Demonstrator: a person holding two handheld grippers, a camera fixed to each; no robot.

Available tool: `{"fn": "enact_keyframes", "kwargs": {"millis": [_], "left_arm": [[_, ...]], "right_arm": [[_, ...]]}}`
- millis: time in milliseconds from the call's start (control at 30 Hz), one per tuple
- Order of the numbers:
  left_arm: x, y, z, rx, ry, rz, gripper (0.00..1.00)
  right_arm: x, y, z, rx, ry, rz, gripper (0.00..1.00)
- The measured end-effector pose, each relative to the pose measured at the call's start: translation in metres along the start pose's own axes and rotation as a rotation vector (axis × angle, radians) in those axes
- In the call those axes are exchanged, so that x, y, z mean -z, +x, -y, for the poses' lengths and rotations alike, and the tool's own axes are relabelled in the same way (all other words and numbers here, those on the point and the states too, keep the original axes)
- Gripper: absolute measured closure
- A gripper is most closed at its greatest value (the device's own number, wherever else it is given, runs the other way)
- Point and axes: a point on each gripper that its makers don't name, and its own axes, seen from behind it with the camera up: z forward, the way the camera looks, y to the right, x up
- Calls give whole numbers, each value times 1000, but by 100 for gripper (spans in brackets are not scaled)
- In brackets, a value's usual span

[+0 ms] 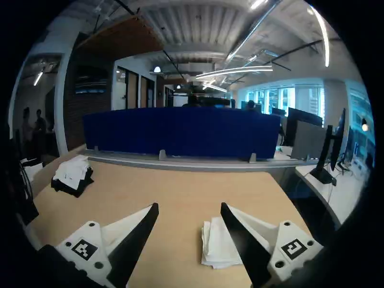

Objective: Fold towel

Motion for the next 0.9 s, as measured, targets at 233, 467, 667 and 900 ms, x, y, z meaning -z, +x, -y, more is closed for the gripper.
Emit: {"fn": "enact_keyframes", "kwargs": {"millis": [233,467,667,900], "left_arm": [[-5,0,3,-18,17,-24,1],[-10,-14,10,-42,45,-33,1],[-14,-25,12,-66,61,-57,1],[-18,-41,3,-80,55,-92,1]], "right_arm": [[3,-2,-2,-28,-21,31,0],[1,-8,-8,-61,-58,59,0],[-3,-13,-12,-88,-93,75,0],[-7,-10,-25,-105,-152,57,0]]}}
